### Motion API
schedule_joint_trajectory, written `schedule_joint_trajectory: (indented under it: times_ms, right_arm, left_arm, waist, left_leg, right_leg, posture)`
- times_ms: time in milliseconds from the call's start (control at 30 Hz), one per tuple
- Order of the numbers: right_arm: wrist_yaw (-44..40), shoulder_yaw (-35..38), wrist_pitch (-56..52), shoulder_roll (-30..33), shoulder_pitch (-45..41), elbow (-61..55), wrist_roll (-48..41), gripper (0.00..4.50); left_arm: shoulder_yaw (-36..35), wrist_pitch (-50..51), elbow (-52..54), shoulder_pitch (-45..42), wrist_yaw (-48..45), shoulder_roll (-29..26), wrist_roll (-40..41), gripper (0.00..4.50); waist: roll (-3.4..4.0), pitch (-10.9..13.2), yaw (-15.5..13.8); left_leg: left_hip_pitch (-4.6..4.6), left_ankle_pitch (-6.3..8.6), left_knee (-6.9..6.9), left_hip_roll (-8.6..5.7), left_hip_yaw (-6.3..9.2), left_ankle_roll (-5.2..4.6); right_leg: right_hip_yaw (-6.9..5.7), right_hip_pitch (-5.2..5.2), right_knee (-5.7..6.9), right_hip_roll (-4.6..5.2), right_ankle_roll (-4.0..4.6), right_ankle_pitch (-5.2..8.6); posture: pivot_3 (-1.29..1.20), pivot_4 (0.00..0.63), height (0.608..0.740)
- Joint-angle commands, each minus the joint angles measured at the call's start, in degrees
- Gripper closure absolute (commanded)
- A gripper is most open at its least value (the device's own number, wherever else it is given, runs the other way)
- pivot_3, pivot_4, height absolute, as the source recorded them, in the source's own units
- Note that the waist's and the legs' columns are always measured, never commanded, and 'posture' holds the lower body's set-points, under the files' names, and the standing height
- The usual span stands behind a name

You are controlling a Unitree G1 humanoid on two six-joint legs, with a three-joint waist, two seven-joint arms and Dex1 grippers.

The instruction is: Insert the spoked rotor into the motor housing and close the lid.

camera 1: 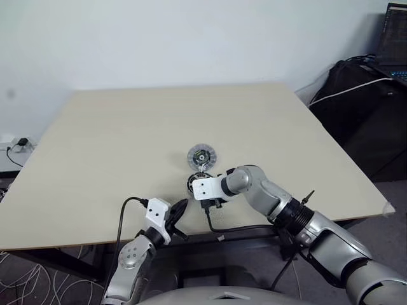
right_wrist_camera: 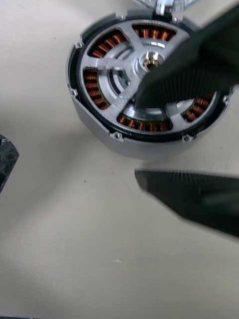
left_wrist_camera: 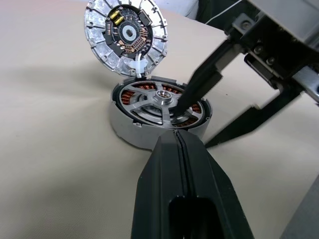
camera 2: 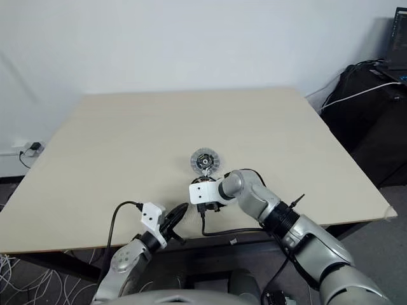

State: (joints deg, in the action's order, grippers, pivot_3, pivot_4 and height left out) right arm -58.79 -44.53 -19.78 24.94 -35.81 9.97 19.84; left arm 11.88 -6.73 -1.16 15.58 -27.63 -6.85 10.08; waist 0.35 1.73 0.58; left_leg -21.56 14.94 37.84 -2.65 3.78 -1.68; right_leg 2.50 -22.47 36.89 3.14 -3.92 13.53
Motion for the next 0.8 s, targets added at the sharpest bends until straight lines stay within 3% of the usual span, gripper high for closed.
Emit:
schedule_joint_trajectory:
  times_ms: [33,367,533,800]
  right_arm:
    - [-1.91,0.55,1.25,0.34,-0.94,-0.16,0.82,3.21]
    - [-3.95,2.95,-0.56,0.4,0.92,-1.03,-0.26,3.21]
    - [-4.17,3.53,-1.21,0.77,2.31,-2.15,0.2,4.34]
    - [-2.45,6.49,-4.84,-0.52,3.74,-4.19,-0.87,4.39]
  left_arm:
    - [0.19,-0.88,2.23,-0.4,-0.01,0.32,0.14,4.5]
    - [0.39,-0.71,2.27,-0.34,0.15,0.67,0.2,4.5]
    - [0.48,-0.61,2.23,-0.28,0.15,0.73,0.25,4.5]
    - [0.74,-0.45,1.84,-0.71,0.04,0.95,0.26,4.5]
  waist:
    - [0.0,0.0,-0.01]
    - [0.02,-0.02,-0.12]
    - [0.0,-0.03,-0.11]
    - [0.01,-0.04,-0.09]
  left_leg:
    - [0.0,0.0,0.0,0.0,0.0,0.0]
    - [0.0,0.0,-0.02,-0.05,0.03,0.0]
    - [0.0,0.0,-0.02,-0.07,0.04,0.0]
    - [0.0,0.0,0.0,-0.06,0.04,0.0]
  right_leg:
    - [0.0,0.0,0.0,0.0,0.0,0.0]
    - [-0.01,0.0,0.0,0.05,0.01,0.0]
    - [-0.02,0.01,-0.01,0.07,0.01,0.01]
    - [-0.03,0.02,0.0,0.07,0.0,0.01]
  posture:
    - [0.0,0.0,0.74]
    - [0.0,0.0,0.74]
    - [0.0,0.0,0.74]
    - [0.0,0.0,0.74]
